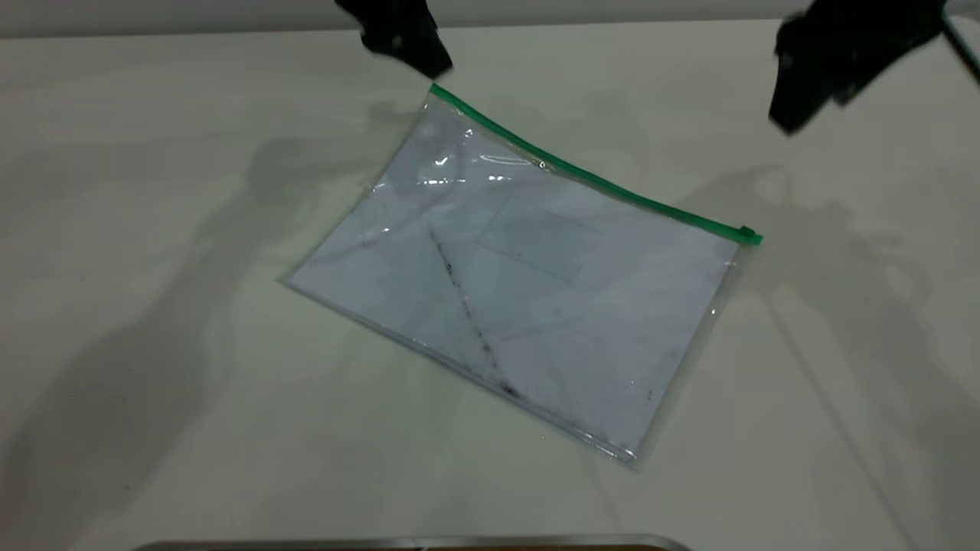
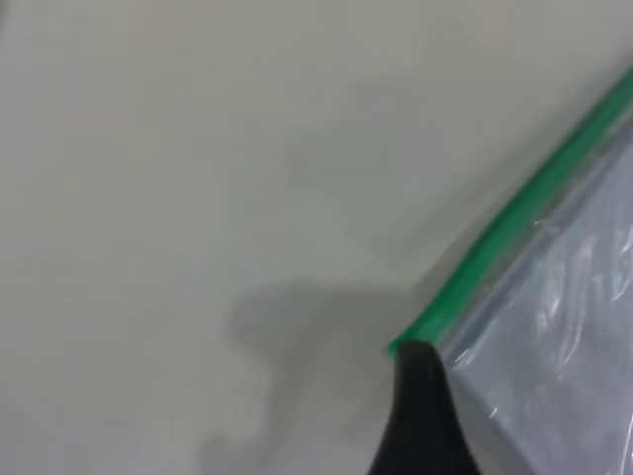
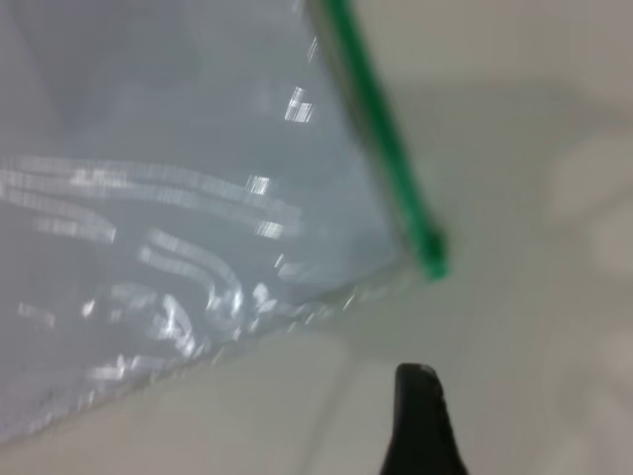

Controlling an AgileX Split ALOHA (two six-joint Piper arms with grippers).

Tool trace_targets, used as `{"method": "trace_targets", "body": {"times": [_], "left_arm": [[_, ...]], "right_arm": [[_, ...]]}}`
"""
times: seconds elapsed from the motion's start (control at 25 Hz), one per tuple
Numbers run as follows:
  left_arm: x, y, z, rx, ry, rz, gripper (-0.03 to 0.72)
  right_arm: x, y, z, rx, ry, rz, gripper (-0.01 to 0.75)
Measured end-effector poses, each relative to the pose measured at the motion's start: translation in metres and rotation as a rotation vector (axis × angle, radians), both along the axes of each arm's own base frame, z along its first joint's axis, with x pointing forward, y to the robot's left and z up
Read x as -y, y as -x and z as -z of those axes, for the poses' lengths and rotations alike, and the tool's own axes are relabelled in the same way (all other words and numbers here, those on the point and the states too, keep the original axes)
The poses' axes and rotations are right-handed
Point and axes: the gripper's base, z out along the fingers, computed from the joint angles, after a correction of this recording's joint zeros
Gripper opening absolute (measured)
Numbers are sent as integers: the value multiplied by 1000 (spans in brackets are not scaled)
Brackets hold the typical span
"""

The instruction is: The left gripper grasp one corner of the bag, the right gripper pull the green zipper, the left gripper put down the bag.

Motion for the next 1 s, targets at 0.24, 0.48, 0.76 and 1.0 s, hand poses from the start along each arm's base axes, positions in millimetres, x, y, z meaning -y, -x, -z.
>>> {"method": "trace_targets", "body": {"times": [0.24,0.48,0.76,1.0], "left_arm": [[-12,3,-74,21,-21,-229,603],[-30,24,-159,61,-41,-428,590],[-57,76,-244,26,-135,-561,590],[-69,112,-298,77,-59,-644,590]], "right_arm": [[3,11,-79,215,-36,-1,576],[11,51,-175,455,-122,54,576],[24,124,-247,554,-210,105,576],[35,185,-280,591,-261,129,576]]}}
